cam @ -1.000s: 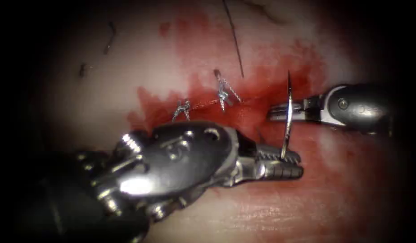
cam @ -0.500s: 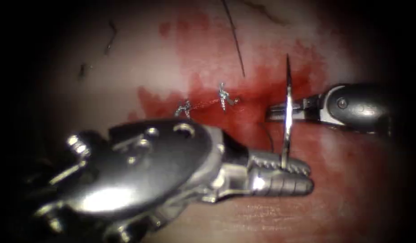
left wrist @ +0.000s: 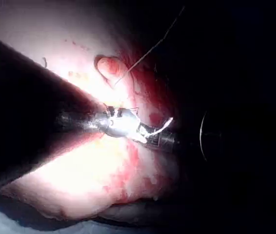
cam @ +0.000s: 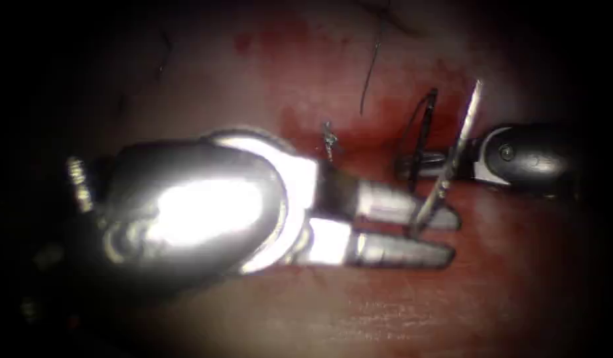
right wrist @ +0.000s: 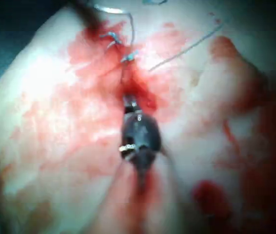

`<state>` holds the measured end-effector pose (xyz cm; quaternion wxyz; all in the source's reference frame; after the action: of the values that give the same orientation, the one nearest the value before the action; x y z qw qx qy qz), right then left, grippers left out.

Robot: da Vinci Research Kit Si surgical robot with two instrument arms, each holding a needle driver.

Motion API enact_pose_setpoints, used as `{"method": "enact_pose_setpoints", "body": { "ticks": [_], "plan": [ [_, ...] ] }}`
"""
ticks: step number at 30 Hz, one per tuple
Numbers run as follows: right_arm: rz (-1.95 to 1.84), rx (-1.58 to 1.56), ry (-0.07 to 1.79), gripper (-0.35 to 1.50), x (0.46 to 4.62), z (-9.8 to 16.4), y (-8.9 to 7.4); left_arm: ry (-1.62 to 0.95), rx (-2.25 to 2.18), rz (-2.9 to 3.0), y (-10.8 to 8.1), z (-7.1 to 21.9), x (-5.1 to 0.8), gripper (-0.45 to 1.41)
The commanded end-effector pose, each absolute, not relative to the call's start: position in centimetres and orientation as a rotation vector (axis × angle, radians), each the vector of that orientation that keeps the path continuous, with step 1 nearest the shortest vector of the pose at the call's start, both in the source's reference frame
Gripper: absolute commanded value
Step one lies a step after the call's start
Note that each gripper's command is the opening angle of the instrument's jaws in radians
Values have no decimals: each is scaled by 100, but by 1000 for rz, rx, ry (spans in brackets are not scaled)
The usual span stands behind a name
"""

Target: Wound Closure

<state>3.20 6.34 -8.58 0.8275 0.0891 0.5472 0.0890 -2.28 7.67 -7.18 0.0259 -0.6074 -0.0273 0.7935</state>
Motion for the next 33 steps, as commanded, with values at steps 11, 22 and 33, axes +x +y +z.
{"method": "enact_pose_setpoints", "body": {
  "ticks": [11, 22, 33],
  "plan": [
    [185, 187, 1166, -35, 327, -851, 632, 214, -1713, 2641, 797, -707, -207, -35],
    [224, 205, 1172, -28, 324, -852, 631, 447, -1785, 2593, 811, -704, -171, -35],
    [451, 315, 1237, 84, 321, -879, 618, 331, -2116, 2435, 771, -694, -169, -35]
  ]
}}
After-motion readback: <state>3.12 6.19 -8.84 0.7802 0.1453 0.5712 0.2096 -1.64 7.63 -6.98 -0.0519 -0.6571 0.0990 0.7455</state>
